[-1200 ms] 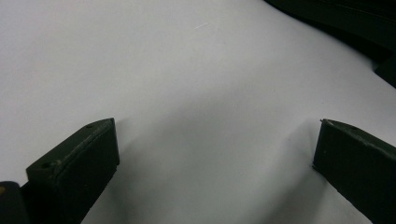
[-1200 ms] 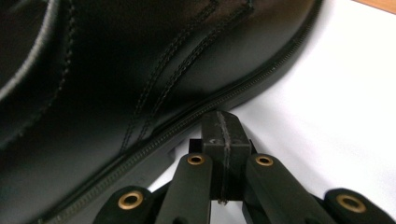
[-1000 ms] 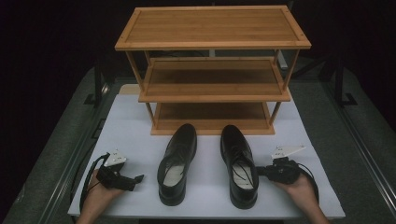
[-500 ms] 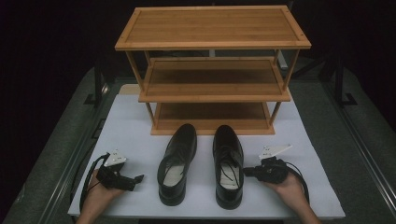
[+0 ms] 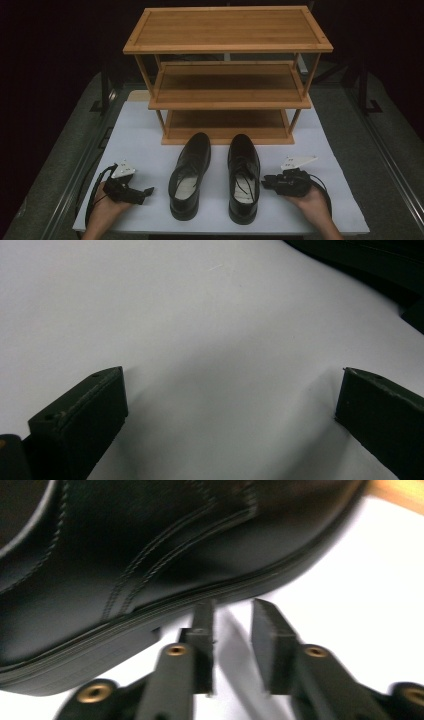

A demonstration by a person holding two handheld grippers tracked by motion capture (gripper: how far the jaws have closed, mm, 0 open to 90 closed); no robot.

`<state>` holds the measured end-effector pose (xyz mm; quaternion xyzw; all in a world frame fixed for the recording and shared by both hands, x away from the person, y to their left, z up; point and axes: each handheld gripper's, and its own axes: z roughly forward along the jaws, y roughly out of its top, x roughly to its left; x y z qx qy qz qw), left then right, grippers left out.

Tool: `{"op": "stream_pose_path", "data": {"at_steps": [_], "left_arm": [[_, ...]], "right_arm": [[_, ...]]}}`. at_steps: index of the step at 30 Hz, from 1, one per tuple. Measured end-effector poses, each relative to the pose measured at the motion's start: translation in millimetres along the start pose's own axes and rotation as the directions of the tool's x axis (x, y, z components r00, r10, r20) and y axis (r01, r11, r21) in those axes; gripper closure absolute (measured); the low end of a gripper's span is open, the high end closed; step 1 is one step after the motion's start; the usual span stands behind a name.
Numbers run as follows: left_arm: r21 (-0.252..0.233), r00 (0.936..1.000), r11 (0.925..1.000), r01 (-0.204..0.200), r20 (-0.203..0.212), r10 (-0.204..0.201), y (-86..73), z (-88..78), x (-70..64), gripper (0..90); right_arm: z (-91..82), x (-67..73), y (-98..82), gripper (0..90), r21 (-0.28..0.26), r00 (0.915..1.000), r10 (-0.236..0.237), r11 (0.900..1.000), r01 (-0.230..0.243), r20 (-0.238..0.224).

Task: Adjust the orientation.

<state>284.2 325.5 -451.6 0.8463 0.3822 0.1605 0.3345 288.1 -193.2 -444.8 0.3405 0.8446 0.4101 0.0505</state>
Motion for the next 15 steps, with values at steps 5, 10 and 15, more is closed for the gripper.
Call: {"op": "stream_pose_path", "data": {"at_steps": [5,10,15], "left_arm": [[0.002,1.0,1.0,-0.001,0.0,0.001,0.2,-0.2,0.0,0.0],[0.001,1.0,1.0,-0.001,0.0,0.001,0.2,-0.1,-0.1,0.0],[0.001,1.0,1.0,0.005,-0.001,-0.005,0.6,-0.5,-0.2,0.0]], "right_arm": [[-7.3,-3.1,-3.6,49.4,-0.009,0.997,0.022,1.0,-0.022,0.074],[-12.9,-3.5,-5.2,40.5,-0.022,0.9903,0.014,1.0,-0.011,0.138],[-15.7,-2.4,-6.4,37.6,-0.027,0.9884,0.005,1.0,-0.001,0.152]]}}
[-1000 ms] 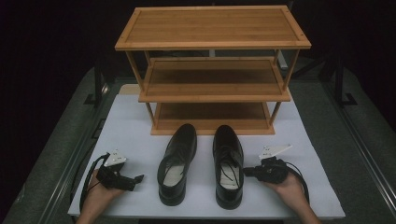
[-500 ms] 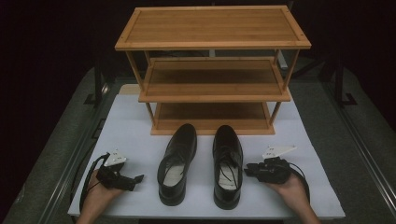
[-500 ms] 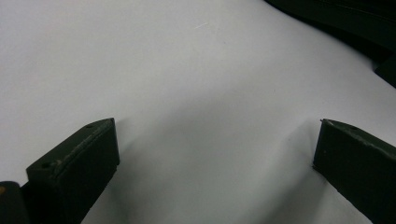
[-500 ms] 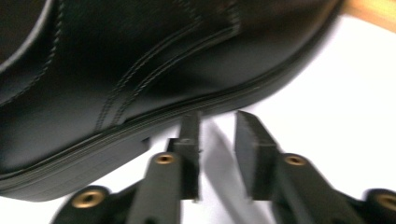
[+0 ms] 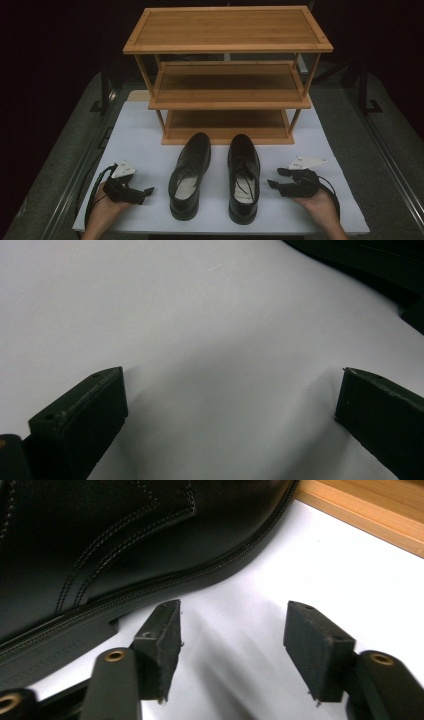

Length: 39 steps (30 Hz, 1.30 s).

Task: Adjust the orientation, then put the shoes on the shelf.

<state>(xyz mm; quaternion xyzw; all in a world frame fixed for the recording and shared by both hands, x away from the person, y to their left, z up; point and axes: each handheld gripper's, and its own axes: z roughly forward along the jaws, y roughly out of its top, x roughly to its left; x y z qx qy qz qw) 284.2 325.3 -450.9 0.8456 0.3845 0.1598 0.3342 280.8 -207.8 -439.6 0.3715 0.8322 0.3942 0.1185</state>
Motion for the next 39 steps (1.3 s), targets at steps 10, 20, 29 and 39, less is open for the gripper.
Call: {"op": "stream_pose_path", "data": {"at_steps": [10,20,29,39], "left_arm": [[-0.058,0.9997,0.9982,0.017,0.019,-0.016,14.9,-12.8,0.1,8.2],[-0.14,0.9937,0.9899,-0.018,0.107,0.033,48.6,-34.3,-10.1,26.1],[-0.183,0.9801,0.98,-0.078,0.166,0.109,79.4,-42.1,-20.6,41.8],[-0.209,0.9538,0.9703,-0.122,0.246,0.173,106.5,-36.0,-32.5,46.3]], "right_arm": [[-5.3,2.1,5.9,35.9,-0.01,0.9997,0.023,1.0,-0.023,-0.003],[-19.9,10.5,18.2,35.7,-0.029,0.9985,0.052,0.998,-0.052,-0.019],[-32.4,20.9,36.4,35.7,-0.057,0.9989,0.037,0.998,-0.039,-0.027],[-28.4,33.2,57.6,35.7,-0.074,0.9982,0.007,0.997,-0.012,-0.059]]}}
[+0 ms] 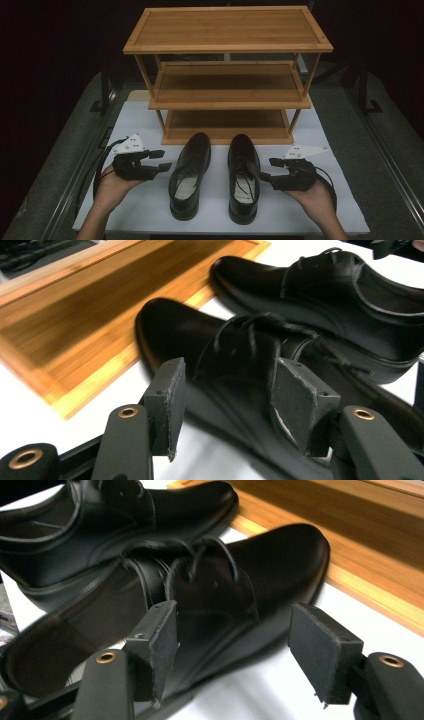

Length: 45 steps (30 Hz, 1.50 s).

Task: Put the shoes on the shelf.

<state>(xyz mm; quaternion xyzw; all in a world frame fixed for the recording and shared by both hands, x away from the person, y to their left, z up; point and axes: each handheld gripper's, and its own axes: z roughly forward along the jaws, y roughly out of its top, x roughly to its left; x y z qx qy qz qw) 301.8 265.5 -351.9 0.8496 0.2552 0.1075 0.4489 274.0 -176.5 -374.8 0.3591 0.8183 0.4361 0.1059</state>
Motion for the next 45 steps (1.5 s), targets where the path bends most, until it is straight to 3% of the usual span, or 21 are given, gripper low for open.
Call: {"op": "stream_pose_path", "data": {"at_steps": [12,22,34,37,41,45], "left_arm": [[0.039,0.9968,0.9987,-0.031,0.075,0.028,9.9,32.7,-6.1,48.1],[0.061,0.9926,0.9972,-0.044,0.116,0.036,5.8,44.3,-3.4,57.2],[0.054,0.9925,0.9973,-0.049,0.114,0.043,1.8,47.0,-3.2,56.1],[0.054,0.9915,0.9969,-0.057,0.12,0.05,1.3,45.8,-3.4,61.8],[0.043,0.9907,0.9971,-0.062,0.124,0.056,2.1,41.9,-4.6,77.9],[0.048,0.9917,0.9977,-0.049,0.122,0.042,2.1,41.4,-4.2,85.7]], "right_arm": [[19.9,5.2,13.0,35.8,0.006,0.9991,-0.003,1.0,0.003,-0.041],[33.4,5.1,14.3,41.1,0.03,0.9985,0.004,1.0,-0.003,-0.055],[41.2,7.1,10.6,46.1,0.056,0.9968,0.0,0.998,0.005,-0.08],[40.9,6.3,9.3,49.8,0.048,0.9962,0.002,0.999,0.002,-0.087],[38.1,7.9,9.4,61.3,0.038,0.995,-0.011,0.999,0.015,-0.099],[35.6,10.7,9.7,74.9,0.031,0.9941,-0.044,0.998,0.047,-0.099]]}}
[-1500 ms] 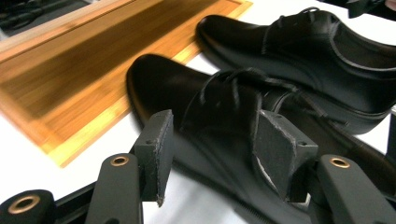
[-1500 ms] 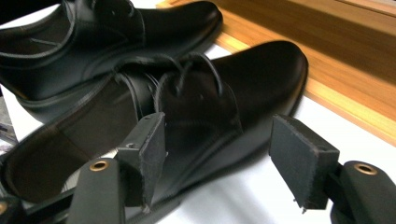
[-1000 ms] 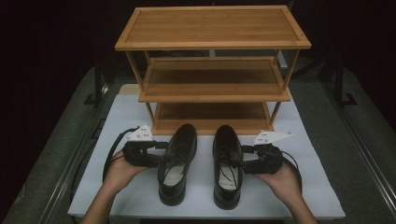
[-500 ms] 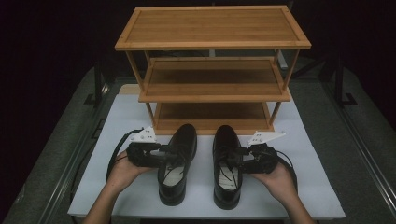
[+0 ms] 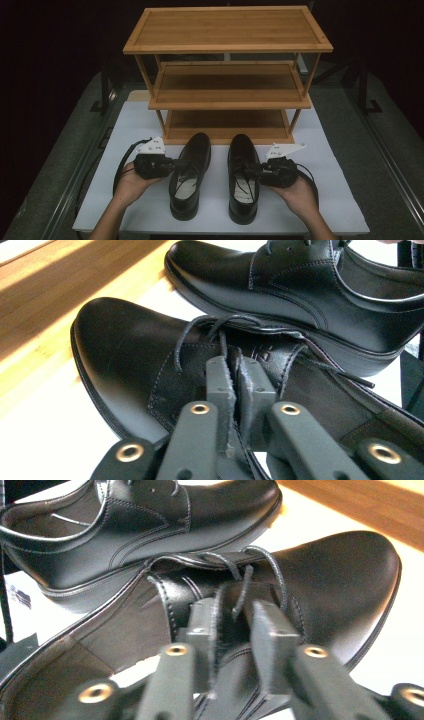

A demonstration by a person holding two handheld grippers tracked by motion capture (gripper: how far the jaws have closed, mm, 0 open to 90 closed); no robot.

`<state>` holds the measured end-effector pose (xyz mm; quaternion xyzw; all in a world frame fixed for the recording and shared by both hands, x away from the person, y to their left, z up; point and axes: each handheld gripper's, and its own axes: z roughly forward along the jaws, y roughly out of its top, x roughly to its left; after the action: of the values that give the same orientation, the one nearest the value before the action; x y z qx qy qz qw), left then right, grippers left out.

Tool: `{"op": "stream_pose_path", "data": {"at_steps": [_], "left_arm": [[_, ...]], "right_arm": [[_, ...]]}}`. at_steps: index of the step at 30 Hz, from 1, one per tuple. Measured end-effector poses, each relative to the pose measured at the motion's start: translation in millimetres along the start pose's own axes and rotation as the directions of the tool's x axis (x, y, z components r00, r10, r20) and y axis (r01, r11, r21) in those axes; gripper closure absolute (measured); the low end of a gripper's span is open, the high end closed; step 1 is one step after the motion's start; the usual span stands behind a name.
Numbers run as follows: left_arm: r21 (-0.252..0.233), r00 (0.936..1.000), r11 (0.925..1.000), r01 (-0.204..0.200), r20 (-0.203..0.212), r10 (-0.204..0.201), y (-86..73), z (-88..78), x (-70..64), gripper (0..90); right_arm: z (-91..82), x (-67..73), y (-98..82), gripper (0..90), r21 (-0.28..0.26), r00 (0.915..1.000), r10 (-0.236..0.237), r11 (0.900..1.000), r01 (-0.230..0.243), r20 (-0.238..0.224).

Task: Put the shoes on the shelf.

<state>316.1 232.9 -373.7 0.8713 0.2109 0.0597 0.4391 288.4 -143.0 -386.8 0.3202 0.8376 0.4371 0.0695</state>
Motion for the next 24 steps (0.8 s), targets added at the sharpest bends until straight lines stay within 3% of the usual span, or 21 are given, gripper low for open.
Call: {"op": "stream_pose_path", "data": {"at_steps": [2,4,9,16,24], "left_arm": [[-0.004,0.9998,0.9998,0.018,0.003,-0.018,-0.1,-0.1,0.8,87.0],[-0.016,0.9995,0.9994,0.031,0.005,-0.031,-1.1,0.1,0.9,87.1],[-0.023,0.9994,0.9992,0.033,-0.006,-0.033,-1.5,-0.6,0.3,87.1],[-0.034,0.9986,0.9988,0.035,-0.039,-0.036,1.3,-2.2,-2.3,87.5],[-0.07,0.997,0.9969,0.036,-0.065,-0.041,9.8,-4.4,-1.9,87.8]], "right_arm": [[-1.2,2.2,0.2,83.3,0.004,0.9996,-0.021,1.0,0.021,0.017],[-2.0,3.2,0.0,85.7,0.006,0.9984,-0.038,0.999,0.037,0.042],[-4.2,-0.3,-1.6,86.3,-0.015,0.9988,-0.014,1.0,0.015,0.046],[-8.1,-0.3,-0.6,86.7,-0.035,0.9954,-0.025,0.999,0.028,0.092],[-16.6,-5.3,2.6,86.9,-0.045,0.9942,-0.019,0.999,0.024,0.106]]}}
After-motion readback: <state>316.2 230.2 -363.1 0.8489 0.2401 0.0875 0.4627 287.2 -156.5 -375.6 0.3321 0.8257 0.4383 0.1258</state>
